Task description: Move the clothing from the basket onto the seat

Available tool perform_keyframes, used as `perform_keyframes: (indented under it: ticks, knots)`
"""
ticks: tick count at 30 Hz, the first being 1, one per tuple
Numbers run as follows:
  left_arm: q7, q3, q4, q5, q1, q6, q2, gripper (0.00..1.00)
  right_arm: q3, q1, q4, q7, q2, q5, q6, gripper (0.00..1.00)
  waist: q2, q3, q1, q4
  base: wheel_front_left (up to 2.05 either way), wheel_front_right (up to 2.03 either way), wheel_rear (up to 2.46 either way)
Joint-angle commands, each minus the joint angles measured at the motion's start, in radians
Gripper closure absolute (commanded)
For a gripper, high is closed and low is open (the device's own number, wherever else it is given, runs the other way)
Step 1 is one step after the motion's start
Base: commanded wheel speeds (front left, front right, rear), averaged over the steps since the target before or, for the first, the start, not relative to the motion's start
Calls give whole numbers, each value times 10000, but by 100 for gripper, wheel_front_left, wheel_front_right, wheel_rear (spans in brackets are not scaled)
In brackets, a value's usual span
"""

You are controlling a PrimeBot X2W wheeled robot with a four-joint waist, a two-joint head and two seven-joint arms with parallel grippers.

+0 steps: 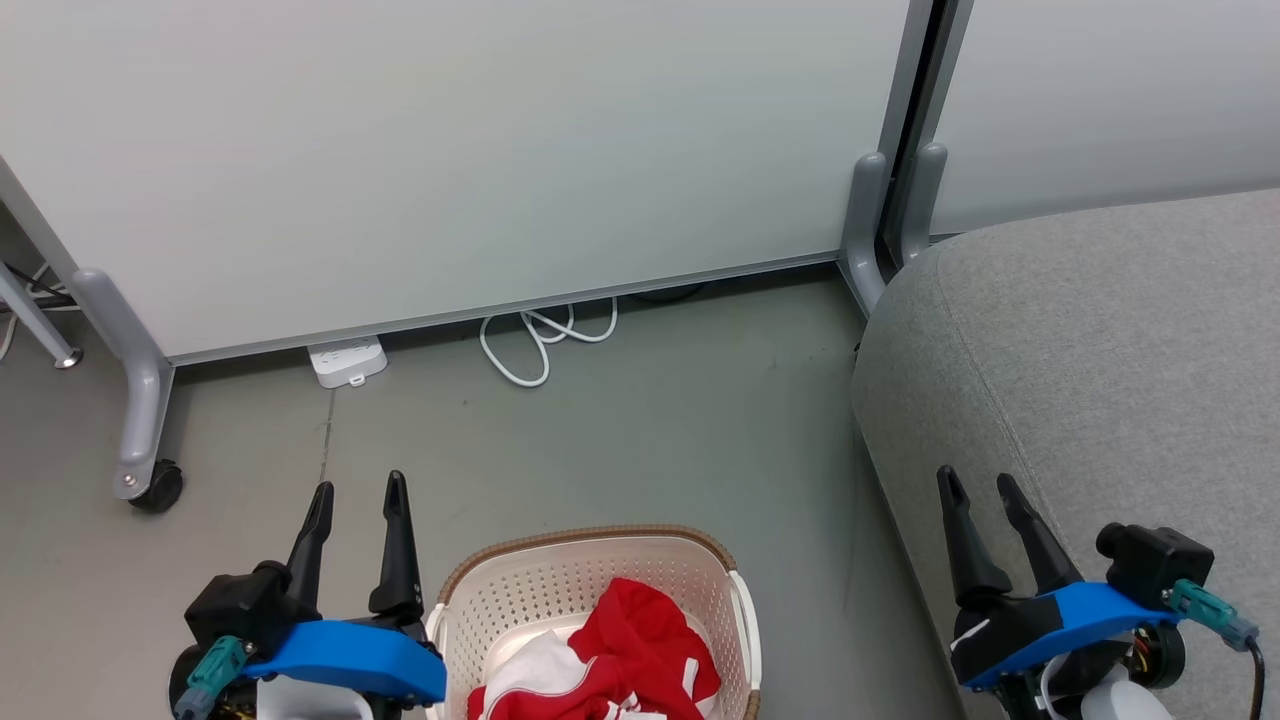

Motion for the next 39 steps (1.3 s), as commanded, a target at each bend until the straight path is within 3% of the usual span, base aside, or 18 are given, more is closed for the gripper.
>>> perform_keyframes:
  ticks: [1,31,39]
  knots:
    - [-84,-17,-12,244,-117,26,39,0,8,-182,-7,-86,-81,-269,20,0,0,-6,-1,3,0,0,0]
    - [-669,-197,664,1406,-172,176,34,0,51,-291,69,-645,-96,-2384,25,0,0,70,-1,-39,0,0,0]
    - [-708,-234,688,1528,-188,204,34,0,98,-329,128,-694,-96,-2474,26,0,0,90,-1,-45,0,0,0]
